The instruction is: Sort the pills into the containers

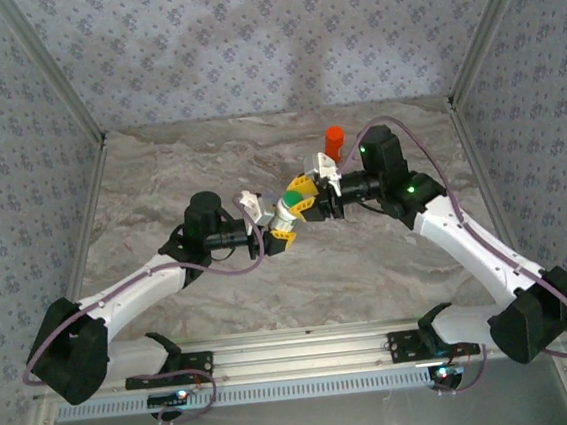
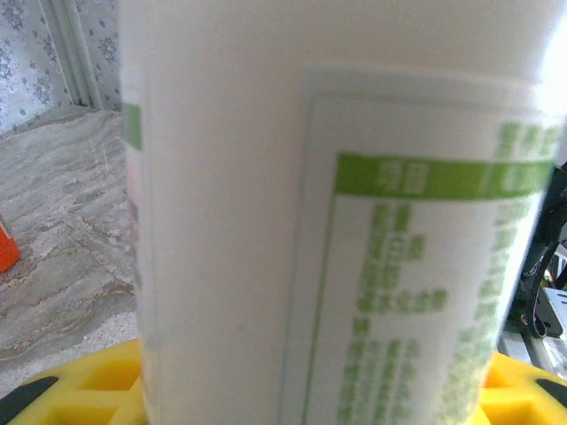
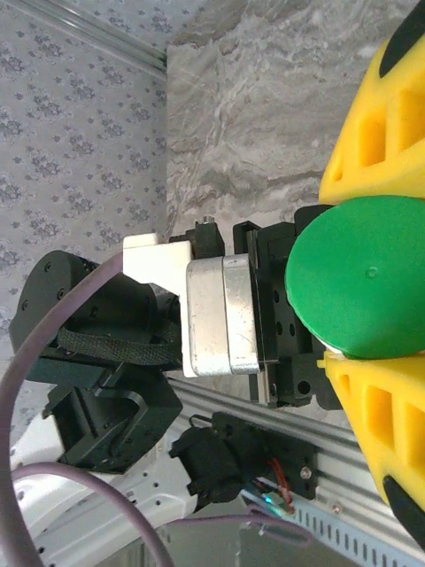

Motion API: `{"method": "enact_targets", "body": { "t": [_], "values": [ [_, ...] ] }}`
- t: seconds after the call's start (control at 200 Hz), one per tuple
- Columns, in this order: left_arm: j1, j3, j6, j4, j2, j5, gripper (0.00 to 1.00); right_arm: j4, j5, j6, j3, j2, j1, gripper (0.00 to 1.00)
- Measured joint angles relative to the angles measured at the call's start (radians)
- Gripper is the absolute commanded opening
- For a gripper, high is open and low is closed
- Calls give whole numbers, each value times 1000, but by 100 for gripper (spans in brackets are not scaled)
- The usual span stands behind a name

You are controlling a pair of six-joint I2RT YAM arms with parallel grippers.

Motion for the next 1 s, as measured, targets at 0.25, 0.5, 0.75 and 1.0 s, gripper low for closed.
{"method": "enact_targets", "body": {
  "t": [0.25, 0.5, 0.75, 1.0],
  "values": [
    [0, 39, -23, -31, 2, -5, 32, 89, -80, 180, 0, 23, -43, 18],
    [-3, 63, -3, -66, 10, -13, 32, 56, -116, 272, 39, 43, -63, 30],
    [-3, 67, 26, -78, 15, -33, 32, 2, -36, 298, 46, 19, -63, 27],
    [-39, 64, 88, -128, 16, 20, 31, 33, 167, 291, 48, -7, -96, 31]
  ]
}}
